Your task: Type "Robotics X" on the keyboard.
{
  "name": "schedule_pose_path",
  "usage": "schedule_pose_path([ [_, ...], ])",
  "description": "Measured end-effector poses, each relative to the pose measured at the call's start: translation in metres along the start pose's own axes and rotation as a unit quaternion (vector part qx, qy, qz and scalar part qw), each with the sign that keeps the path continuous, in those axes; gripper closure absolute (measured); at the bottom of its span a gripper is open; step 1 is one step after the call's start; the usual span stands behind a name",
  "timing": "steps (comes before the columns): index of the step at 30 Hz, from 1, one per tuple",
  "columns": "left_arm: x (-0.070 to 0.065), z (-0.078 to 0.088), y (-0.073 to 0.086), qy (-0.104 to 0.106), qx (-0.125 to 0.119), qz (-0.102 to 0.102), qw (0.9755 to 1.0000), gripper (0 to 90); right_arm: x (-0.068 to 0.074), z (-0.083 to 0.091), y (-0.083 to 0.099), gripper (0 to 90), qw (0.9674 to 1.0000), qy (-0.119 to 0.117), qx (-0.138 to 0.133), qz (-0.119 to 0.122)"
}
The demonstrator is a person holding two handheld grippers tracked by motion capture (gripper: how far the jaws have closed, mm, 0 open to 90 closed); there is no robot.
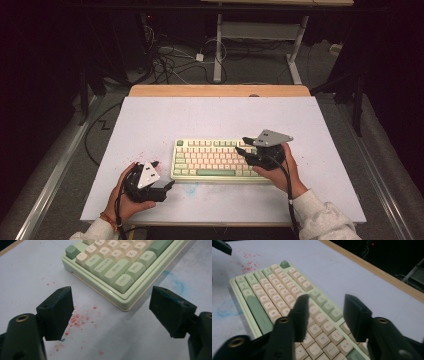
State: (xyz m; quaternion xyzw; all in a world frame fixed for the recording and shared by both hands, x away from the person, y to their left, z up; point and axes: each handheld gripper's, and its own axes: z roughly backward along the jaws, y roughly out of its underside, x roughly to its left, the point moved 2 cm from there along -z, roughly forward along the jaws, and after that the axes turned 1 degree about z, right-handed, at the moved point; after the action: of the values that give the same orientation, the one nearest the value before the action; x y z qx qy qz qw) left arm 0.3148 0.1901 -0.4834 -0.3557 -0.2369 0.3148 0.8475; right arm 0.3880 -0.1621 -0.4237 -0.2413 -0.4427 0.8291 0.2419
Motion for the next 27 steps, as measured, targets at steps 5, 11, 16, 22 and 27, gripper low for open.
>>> schedule_pose_path([
  [5,0.003,-0.001,0.0,0.002,0.003,0.003,1.0,18.5,-0.004,0.015,0.006,36.7,0.9996,0.016,-0.023,0.001],
  [11,0.004,-0.003,0.001,-0.004,0.007,0.0,1.0,18.8,-0.01,0.032,0.02,31.3,0.9978,0.054,-0.036,-0.016],
  [16,0.005,-0.001,-0.001,-0.008,-0.003,0.01,0.9999,19.7,-0.008,0.044,0.032,28.6,0.9967,0.075,-0.029,-0.013],
  [22,0.004,0.002,-0.002,-0.015,-0.009,0.003,0.9998,19.8,-0.004,0.06,0.049,25.6,0.995,0.091,-0.037,-0.016],
  [27,0.005,0.005,-0.006,-0.008,-0.01,0.005,0.9999,26.4,0.003,0.067,0.065,25.0,0.9945,0.103,-0.018,0.001],
])
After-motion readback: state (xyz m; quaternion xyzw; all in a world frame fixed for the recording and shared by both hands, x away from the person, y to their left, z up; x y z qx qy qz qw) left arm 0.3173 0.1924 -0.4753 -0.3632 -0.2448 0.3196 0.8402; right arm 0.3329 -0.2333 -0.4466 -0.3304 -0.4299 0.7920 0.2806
